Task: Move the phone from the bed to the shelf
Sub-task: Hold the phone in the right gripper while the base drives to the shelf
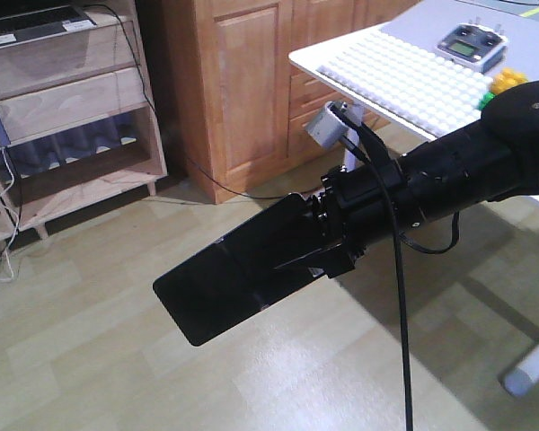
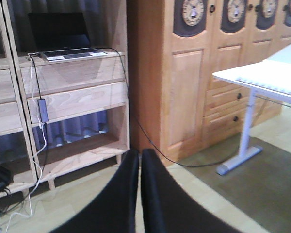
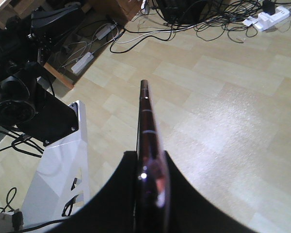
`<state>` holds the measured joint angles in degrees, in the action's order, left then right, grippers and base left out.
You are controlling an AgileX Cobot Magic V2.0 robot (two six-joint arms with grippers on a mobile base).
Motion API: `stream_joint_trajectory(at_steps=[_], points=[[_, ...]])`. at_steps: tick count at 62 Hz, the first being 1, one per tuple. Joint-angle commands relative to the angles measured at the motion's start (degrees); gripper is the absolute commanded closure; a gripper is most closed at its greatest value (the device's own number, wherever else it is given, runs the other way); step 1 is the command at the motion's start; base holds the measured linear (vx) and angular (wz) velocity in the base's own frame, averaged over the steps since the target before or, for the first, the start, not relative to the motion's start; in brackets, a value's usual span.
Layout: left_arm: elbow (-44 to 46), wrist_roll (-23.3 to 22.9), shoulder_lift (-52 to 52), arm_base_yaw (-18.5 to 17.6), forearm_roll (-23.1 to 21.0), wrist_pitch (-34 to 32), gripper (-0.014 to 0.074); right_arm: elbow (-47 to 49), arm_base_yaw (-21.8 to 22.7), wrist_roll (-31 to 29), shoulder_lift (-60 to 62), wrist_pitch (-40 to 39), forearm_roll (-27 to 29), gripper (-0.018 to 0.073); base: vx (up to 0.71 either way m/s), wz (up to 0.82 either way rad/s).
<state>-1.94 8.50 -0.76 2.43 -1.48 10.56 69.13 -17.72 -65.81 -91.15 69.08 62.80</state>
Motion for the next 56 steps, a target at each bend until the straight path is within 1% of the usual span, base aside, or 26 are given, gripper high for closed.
stream_joint_trajectory(at_steps=[1, 34, 56], points=[[1.2, -0.3, -0.8, -0.2, -0.5, -4.1, 0.0595, 1.6, 0.0, -0.5, 2.5, 4.6, 4.5, 0.0561, 0.54, 0.2], [1.2, -0.3, -0.8, -0.2, -0.5, -4.1, 0.0595, 1.6, 0.0, -0.5, 2.5, 4.6, 4.5, 0.0561, 0.54, 0.23], [1.2, -0.3, -0.8, -0.2, -0.5, -4.1, 0.0595, 1.6, 0.0, -0.5, 2.5, 4.6, 4.5, 0.0561, 0.52, 0.36]])
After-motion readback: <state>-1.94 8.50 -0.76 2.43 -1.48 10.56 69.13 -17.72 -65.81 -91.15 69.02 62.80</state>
